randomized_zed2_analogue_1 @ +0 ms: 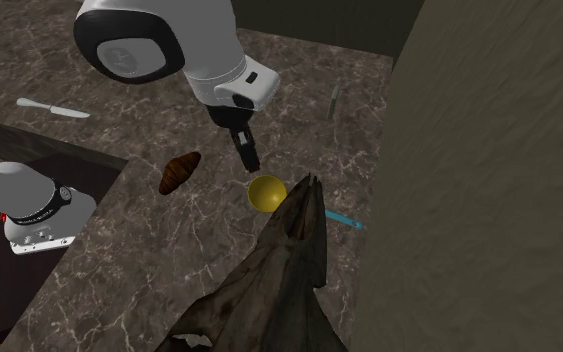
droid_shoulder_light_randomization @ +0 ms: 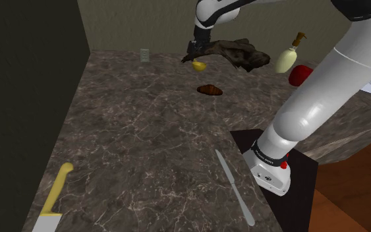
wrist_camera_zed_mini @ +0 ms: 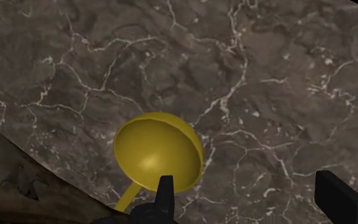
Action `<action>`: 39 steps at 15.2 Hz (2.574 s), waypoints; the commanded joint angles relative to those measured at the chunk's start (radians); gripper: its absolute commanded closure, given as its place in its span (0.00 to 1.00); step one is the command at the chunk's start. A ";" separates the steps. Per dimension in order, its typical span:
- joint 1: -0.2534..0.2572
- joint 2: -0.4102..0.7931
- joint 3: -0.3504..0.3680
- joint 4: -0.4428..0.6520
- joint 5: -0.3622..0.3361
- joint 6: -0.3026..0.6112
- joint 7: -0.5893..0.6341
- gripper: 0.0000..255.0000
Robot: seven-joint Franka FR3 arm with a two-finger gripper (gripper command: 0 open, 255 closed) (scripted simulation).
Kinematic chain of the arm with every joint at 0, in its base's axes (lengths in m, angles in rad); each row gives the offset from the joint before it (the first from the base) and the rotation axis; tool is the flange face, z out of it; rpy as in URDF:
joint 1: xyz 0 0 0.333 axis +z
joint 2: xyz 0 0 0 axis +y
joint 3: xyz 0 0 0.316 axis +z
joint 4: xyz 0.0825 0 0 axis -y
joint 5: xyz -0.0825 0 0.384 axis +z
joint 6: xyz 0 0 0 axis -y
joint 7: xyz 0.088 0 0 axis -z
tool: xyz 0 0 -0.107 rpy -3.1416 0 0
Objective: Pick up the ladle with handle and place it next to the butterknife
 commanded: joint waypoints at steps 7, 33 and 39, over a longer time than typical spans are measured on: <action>-0.021 0.115 -0.022 0.023 -0.002 0.099 -0.029 0.00; -0.021 0.097 -0.022 0.051 -0.001 0.053 -0.035 1.00; -0.019 0.064 -0.021 0.095 -0.001 -0.025 -0.040 1.00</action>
